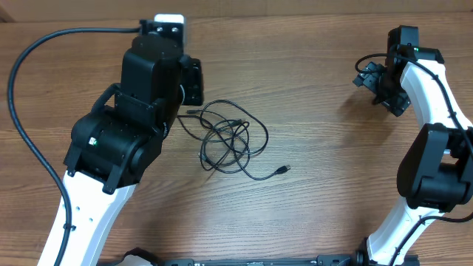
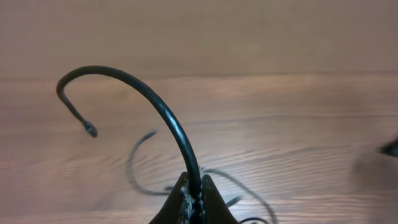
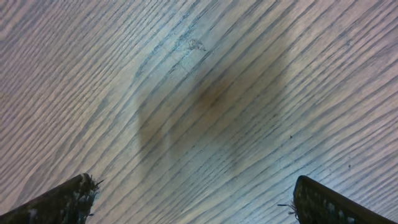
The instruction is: Untangle cables
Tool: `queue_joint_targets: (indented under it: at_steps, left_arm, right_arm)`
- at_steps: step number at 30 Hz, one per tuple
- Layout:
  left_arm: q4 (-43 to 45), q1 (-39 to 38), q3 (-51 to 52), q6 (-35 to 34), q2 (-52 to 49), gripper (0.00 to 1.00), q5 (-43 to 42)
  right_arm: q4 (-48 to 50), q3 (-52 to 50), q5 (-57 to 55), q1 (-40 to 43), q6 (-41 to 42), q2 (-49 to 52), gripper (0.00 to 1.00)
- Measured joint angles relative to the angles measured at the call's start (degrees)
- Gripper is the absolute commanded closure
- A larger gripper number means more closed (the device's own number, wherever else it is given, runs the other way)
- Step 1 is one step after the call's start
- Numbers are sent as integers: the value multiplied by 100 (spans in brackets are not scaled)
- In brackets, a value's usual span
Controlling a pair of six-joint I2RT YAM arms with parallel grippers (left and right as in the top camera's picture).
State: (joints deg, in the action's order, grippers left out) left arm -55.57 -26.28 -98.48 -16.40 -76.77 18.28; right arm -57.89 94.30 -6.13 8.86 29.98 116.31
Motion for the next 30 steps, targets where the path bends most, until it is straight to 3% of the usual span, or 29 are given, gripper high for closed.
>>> queue_joint_targets:
  at_steps: [4, 6, 7, 8, 12, 14, 16, 17, 19, 21, 23, 24, 25, 30]
  left_arm:
    - [-17, 0, 0, -63, 0, 96, 201]
    - [63, 0, 0, -83, 0, 96, 212]
    - [94, 0, 0, -103, 0, 96, 212]
    - [87, 13, 0, -122, 0, 96, 212]
    - [15, 431, 0, -442, 0, 96, 262]
    - [155, 732, -2, -664, 0, 96, 79]
    - [398, 953, -2, -728, 0, 96, -549]
    - [479, 1060, -2, -717, 0, 96, -935]
    - [588, 1239, -2, -520, 0, 96, -1692]
    - [673, 1349, -2, -61, 0, 96, -2413]
    - [656, 1399, -2, 479, 0, 96, -3182]
    - [577, 1401, -2, 841, 0, 96, -3654]
    - [461, 1401, -4, 1145, 0, 96, -4035]
    - [-297, 1401, -4, 1628, -33, 96, -4203]
  right_arm:
    - [-199, -2, 817, 0, 2, 0, 0]
    - [-713, -15, 1681, 2, -166, 0, 17]
    - [-835, -20, 2437, 0, -603, 0, 28]
    - [-990, -20, 3025, -7, -942, 0, 29]
    - [-2179, -31, 5139, -291, -3654, 0, 27]
    - [-2247, -31, 5893, -645, -4627, 0, 28]
    - [-2227, -31, 6273, -938, -4957, 0, 37]
    - [-2164, -31, 6487, -1167, -5071, 0, 51]
    - [-1930, -39, 6725, -1467, -4903, 0, 65]
    - [-1504, -48, 6854, -1744, -4433, 0, 68]
    - [-1099, -48, 6891, -1971, -3941, 0, 62]
    - [-896, -50, 6863, -2087, -3615, 0, 50]
    - [-737, -50, 6708, -2208, -3246, 0, 45]
    - [-592, -50, 5831, -2885, -1993, 0, 42]
